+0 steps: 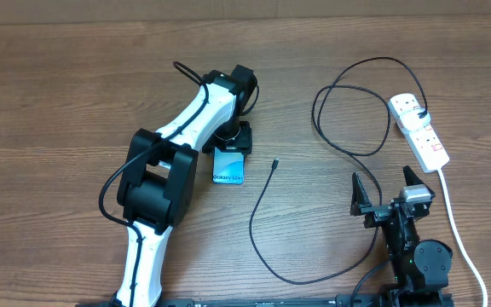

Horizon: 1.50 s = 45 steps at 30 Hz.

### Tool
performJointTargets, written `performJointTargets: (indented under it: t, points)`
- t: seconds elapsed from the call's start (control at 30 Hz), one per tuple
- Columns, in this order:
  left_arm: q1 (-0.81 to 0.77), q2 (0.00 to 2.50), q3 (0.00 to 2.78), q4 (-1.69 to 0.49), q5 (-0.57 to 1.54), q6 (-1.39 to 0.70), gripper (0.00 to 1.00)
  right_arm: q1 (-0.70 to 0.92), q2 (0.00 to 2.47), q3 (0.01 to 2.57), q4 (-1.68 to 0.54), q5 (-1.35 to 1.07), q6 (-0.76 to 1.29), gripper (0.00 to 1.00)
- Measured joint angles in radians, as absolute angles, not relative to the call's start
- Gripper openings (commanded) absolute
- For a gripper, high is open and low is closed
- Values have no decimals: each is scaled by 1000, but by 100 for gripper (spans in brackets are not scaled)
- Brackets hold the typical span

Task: Plug charger to phone and switch on socket

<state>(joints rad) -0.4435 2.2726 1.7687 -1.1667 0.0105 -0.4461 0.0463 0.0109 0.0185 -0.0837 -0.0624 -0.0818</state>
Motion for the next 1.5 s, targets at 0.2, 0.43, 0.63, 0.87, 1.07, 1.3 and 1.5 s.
performJointTargets:
  t: [0.2, 0.43, 0.63, 0.87, 1.07, 1.3, 1.5]
  points:
    - [-444, 2275, 1774, -1171, 10, -446, 69, 46, 11, 19, -83, -63, -82, 100]
    - [-443, 2275, 1774, -1170, 7, -445, 80, 47, 11, 19, -83, -63, -82, 100]
    - [-444, 2275, 1774, -1168, -16, -442, 97, 47, 11, 19, -84, -63, -82, 100]
    - [-445, 2275, 1776, -1169, -32, -446, 100, 47, 11, 19, -84, -62, -82, 100]
    - [-445, 2275, 1770, -1159, -29, -445, 100, 46, 11, 19, -84, -63, -82, 100]
    - [-445, 2242, 1697, -1066, 27, -446, 100, 46, 11, 19, -84, -62, -82, 100]
    - [-445, 2226, 1668, -1040, 22, -446, 99, 47, 11, 19, -84, -63, -82, 100]
